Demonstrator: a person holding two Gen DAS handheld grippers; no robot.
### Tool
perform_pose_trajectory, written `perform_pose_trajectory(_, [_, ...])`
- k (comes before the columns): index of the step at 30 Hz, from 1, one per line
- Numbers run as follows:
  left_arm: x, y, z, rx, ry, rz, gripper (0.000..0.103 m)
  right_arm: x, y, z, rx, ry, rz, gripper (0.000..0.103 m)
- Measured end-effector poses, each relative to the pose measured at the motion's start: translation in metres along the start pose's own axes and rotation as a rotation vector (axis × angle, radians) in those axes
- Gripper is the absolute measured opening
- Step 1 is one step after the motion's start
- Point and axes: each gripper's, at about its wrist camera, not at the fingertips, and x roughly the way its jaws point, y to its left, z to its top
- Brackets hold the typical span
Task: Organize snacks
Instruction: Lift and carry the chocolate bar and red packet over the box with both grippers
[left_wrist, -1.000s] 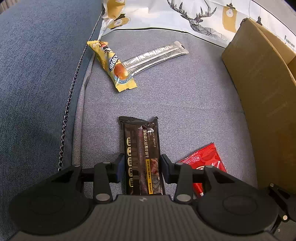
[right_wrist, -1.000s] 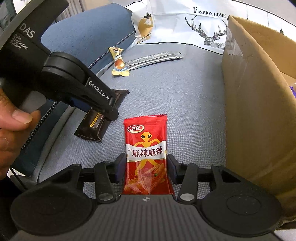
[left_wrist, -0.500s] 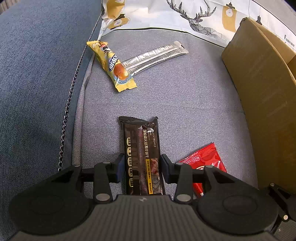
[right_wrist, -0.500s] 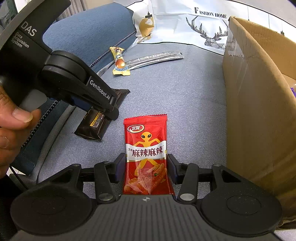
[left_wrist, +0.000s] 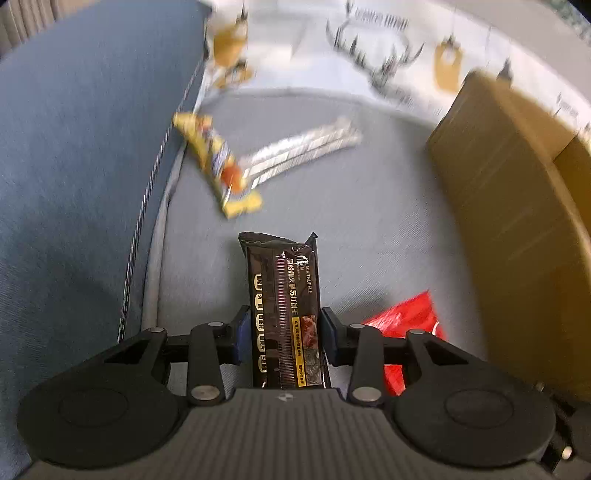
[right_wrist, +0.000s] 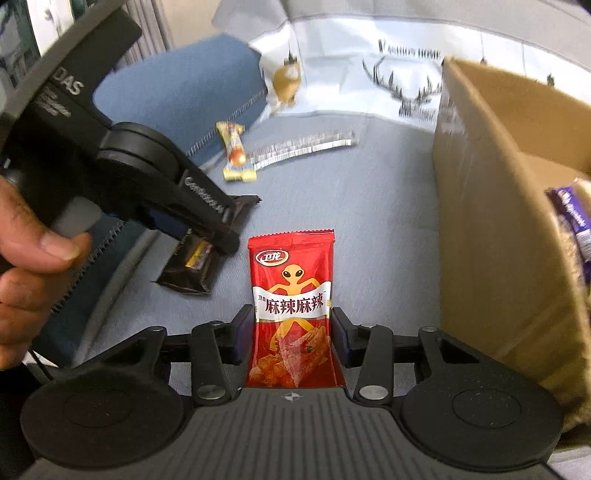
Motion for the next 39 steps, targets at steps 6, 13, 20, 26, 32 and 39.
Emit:
perform_pose_trajectory(6, [-0.047,0.002,-0.006,-0.059,-0.207,-0.042,0.043,-0.040,0.008,-0.006,-0.049,-0.136,-0.006,0.045])
perform_pose_trajectory(13, [-0.082,0.001,-0.011,-0.062,-0.355,-0.071,0.043,-0.093,0.001,-0.007,-0.031,-0.273,-0.016,0.045])
perform_pose_trajectory(20, [-0.086,-0.006,-0.008,-0.029,-0.389,-0.071,0.043,-0.130,-0.019,0.004,-0.039,-0.371,-0.041,0.045])
perform_pose_trajectory(26, [-0.079,-0.014,-0.001,-0.025,-0.400,-0.098,0.043,-0.171,-0.073,0.040,0.019,-0.500,-0.118,0.045])
perform_pose_trajectory(32, [-0.080,-0.037,0.004,0.014,-0.440,-0.112,0.043,-0.193,-0.138,0.061,-0.023,-0.559,-0.250,0.045])
perform_pose_trajectory(39, [-0.087,-0.077,0.006,0.082,-0.535,-0.136,0.043,-0.186,-0.185,0.047,0.102,-0.562,-0.322,0.044])
